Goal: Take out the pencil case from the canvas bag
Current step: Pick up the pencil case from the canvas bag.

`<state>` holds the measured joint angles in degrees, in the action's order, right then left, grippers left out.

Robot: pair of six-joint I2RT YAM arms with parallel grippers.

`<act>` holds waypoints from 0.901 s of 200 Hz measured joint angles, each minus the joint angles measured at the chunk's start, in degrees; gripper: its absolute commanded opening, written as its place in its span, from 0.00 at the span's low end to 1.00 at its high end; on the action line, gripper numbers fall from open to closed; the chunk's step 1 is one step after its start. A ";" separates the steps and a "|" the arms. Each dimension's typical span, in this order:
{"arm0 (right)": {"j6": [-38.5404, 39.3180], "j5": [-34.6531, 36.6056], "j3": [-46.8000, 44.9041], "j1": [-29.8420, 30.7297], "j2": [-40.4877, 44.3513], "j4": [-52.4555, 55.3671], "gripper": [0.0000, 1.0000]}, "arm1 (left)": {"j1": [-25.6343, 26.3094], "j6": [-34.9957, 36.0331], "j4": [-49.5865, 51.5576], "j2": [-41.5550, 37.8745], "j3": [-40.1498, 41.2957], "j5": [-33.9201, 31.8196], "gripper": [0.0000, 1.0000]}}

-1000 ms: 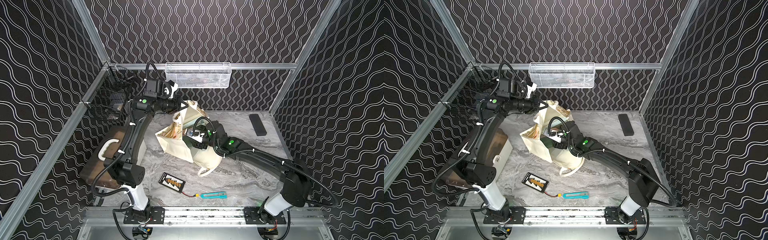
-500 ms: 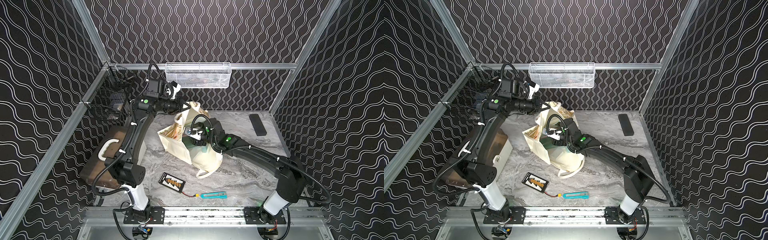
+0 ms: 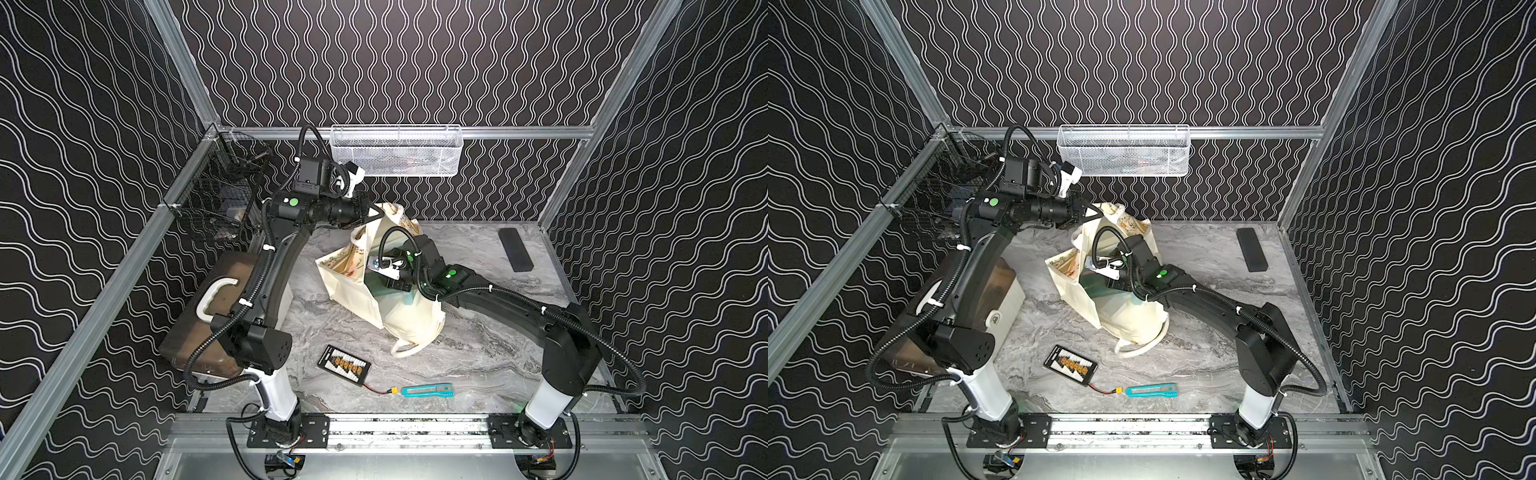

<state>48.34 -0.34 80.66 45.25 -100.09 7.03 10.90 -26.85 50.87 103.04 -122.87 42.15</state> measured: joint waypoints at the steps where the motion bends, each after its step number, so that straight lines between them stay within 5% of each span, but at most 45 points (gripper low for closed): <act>1: -0.04 -0.04 0.00 0.00 0.00 0.00 0.58 | 0.00 0.02 0.00 0.00 0.00 0.00 0.00; 118: -1.38 -1.73 0.04 0.00 0.87 0.83 0.28 | 0.02 -0.04 0.17 0.85 -0.20 0.44 0.00; 180: -1.20 -1.68 0.00 0.02 2.78 1.88 0.21 | 0.04 -0.02 0.42 1.62 -1.40 0.44 0.00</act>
<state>47.13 -2.02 80.66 45.28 -97.32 8.91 10.94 -26.87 51.29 104.66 -124.27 42.59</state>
